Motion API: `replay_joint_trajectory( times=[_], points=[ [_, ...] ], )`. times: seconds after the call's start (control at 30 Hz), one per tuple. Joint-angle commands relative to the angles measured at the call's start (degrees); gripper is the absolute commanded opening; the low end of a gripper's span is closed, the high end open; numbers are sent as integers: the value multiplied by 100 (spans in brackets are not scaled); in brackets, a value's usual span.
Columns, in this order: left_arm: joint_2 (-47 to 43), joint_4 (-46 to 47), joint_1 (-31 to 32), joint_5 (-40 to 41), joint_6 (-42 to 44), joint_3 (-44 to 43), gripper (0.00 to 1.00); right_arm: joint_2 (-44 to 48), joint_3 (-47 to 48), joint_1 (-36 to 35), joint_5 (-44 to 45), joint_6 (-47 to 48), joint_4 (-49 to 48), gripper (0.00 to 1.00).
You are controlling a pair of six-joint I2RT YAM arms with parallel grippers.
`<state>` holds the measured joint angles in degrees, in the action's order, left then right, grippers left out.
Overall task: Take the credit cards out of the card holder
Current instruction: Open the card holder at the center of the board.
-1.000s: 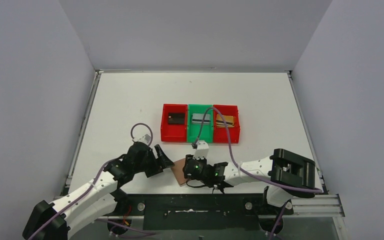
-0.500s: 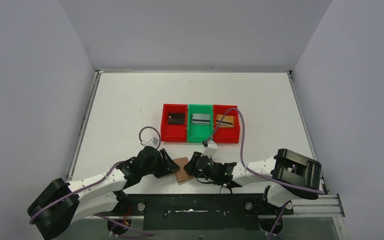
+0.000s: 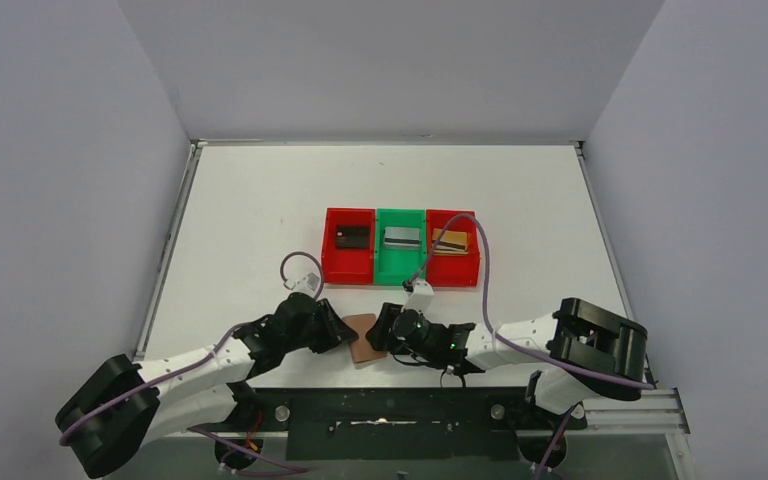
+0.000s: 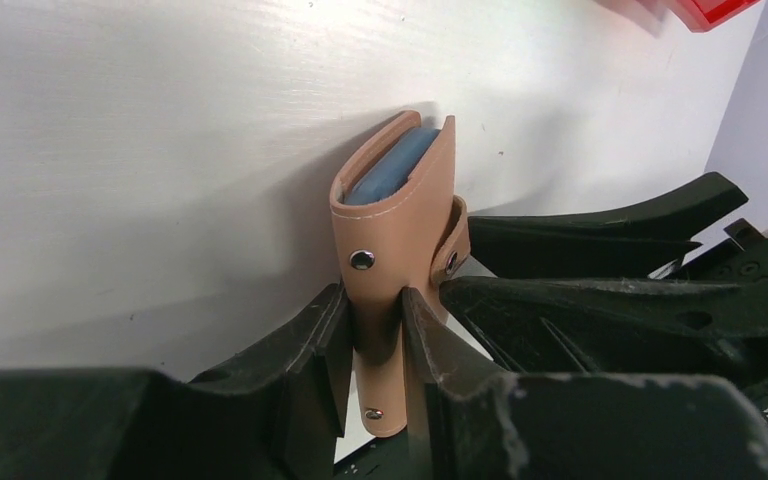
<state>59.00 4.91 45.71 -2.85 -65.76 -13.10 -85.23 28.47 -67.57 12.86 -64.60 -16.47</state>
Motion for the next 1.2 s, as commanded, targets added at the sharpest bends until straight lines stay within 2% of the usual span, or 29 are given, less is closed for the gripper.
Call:
replay_joint_trajectory(
  times=[0.0, 0.1, 0.23, 0.6, 0.8, 1.0, 1.17],
  points=[
    [-169, -36, 34, 80, 266, -183, 17, 280, 353, -145, 629, 537, 965, 56],
    [-217, -177, 34, 130, 321, -263, 17, 324, 587, -216, 924, 826, 1398, 60],
    [-202, -357, 34, 144, 428, -403, 17, 203, 861, -249, 920, 1254, 1592, 60],
    [36, -484, 34, 66, 595, -631, 17, -291, 1066, -291, 503, 1535, 867, 56],
    [96, -539, 34, 49, 661, -712, 17, -569, 1231, -282, 887, 1208, 1339, 45],
    [213, -755, 34, 116, 847, -832, 16, -462, 1180, -209, 1246, 863, 1727, 31],
    [195, -811, 34, 111, 890, -811, 15, -277, 925, -95, 1324, 577, 1695, 28]
  ],
)
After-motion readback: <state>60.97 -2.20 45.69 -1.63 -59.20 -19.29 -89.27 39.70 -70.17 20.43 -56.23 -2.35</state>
